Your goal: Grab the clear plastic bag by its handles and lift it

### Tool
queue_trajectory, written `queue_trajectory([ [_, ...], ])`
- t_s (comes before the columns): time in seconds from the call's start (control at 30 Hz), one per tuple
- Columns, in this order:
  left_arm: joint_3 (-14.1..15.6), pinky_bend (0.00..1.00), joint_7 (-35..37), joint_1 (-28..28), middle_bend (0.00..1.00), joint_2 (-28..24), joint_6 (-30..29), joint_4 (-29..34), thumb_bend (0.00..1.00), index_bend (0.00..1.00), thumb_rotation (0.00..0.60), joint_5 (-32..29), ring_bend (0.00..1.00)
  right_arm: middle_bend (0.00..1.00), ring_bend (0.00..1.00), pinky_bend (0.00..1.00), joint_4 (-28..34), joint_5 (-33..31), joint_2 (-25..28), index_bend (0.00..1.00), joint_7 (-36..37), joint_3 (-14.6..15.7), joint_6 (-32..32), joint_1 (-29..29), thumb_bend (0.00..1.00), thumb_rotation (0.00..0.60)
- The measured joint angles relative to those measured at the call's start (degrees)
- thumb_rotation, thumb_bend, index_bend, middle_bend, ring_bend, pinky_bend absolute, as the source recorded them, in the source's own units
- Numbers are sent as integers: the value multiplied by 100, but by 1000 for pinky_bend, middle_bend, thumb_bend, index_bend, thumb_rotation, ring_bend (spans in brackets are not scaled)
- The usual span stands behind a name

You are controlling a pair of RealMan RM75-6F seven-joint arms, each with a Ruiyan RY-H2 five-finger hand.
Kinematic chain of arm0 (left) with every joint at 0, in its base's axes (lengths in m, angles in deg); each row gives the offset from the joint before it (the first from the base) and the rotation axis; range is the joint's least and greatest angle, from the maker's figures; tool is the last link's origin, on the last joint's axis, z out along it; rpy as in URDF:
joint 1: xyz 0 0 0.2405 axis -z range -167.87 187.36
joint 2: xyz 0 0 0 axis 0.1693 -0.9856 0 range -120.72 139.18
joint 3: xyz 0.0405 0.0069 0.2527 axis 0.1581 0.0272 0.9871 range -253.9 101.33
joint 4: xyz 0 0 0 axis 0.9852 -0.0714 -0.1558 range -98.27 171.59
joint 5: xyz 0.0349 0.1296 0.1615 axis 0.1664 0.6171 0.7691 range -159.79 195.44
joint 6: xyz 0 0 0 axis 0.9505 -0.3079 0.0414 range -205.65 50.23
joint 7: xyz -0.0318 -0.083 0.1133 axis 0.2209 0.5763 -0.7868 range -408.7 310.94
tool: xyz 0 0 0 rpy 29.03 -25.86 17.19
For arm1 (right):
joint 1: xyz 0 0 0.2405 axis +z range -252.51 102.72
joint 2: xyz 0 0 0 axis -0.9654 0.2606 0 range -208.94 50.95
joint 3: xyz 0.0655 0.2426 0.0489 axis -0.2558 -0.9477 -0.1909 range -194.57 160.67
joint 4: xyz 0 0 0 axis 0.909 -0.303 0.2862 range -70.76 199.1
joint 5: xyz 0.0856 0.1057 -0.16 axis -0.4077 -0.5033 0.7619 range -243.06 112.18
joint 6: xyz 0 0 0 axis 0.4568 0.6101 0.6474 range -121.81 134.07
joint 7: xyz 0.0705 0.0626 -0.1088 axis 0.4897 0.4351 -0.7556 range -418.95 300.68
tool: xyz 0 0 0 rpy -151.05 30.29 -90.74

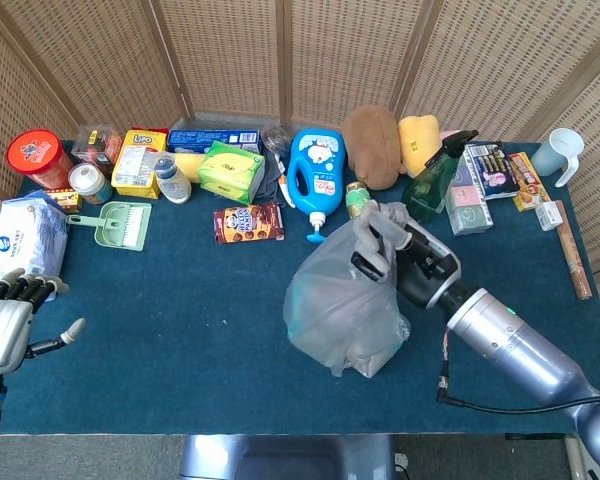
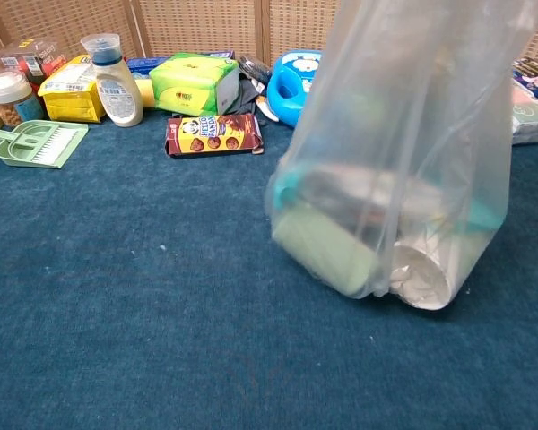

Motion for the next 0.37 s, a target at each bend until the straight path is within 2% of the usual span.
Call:
queue_trajectory([
  [0.27, 26, 132, 15, -69, 308, -34, -64, 23, 207, 321, 0, 18, 226, 724, 861, 845, -76, -156, -111, 595, 28, -567, 335, -344, 556, 600],
  [0.37, 20, 132, 21, -76, 308, -25, -70, 16, 208, 322, 0, 16, 227, 724, 861, 844, -123, -230, -167, 594, -33, -664, 454, -400, 557, 600],
])
